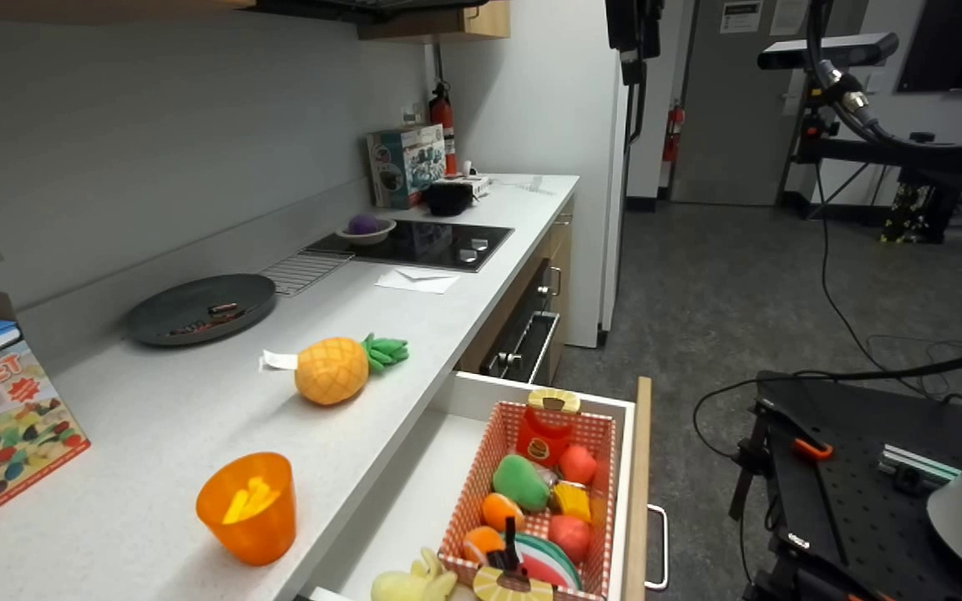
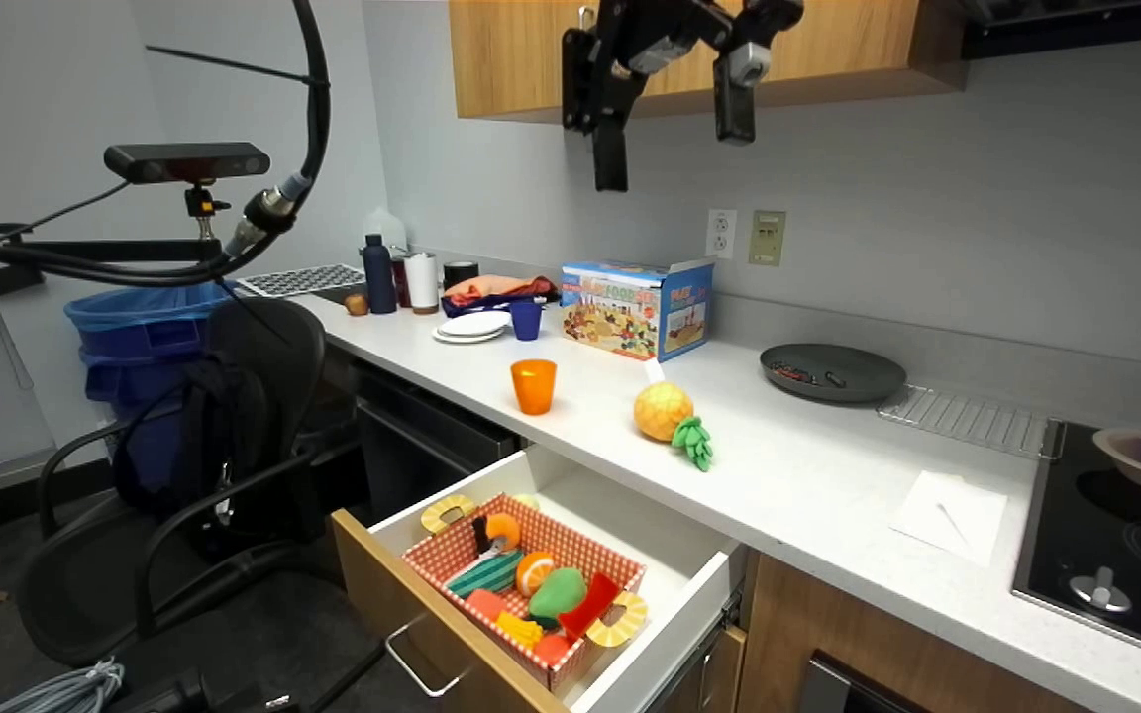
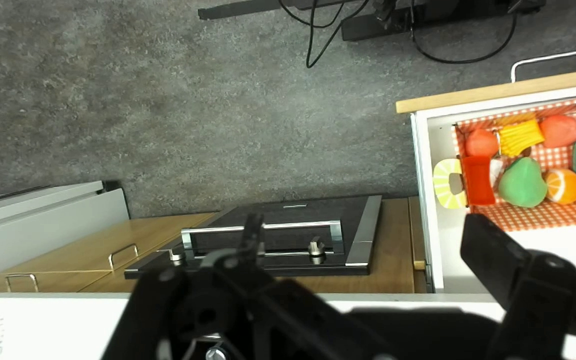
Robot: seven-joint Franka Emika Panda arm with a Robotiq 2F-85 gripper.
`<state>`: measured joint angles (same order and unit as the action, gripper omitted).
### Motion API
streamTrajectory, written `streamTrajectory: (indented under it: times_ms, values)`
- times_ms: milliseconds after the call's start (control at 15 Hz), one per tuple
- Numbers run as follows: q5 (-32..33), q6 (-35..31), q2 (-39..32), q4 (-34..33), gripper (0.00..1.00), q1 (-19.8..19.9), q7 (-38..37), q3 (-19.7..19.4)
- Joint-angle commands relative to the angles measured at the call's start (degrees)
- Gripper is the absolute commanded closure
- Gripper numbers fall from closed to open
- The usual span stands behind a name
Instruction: Close the drawer
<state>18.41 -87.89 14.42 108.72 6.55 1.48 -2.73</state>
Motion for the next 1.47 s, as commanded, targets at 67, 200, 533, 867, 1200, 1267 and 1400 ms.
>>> streamTrajectory:
  times_ms: [67, 200, 533, 867, 1200, 1267, 1400]
  values:
    - [-1.4, -5.1, 0.8, 6.2, 0.00, -2.8, -0.2, 0.7]
    - [-2.9, -8.2, 1.0, 10.4, 0.00, -4.2, -0.2, 1.5]
    - [-9.8, -12.6, 2.8, 20.1, 0.00, -7.9, -0.4, 4.0]
    - [-16.9, -16.5, 3.2, 29.3, 0.00, -10.6, -0.4, 5.9]
    - [-20.7, -21.0, 2.2, 38.1, 0.00, -11.8, -2.1, 7.3]
    - [-21.1, -22.0, 1.6, 39.5, 0.00, -11.9, -2.8, 7.6]
    - [-22.2, -24.3, 0.4, 41.8, 0.00, -12.3, -3.9, 8.1]
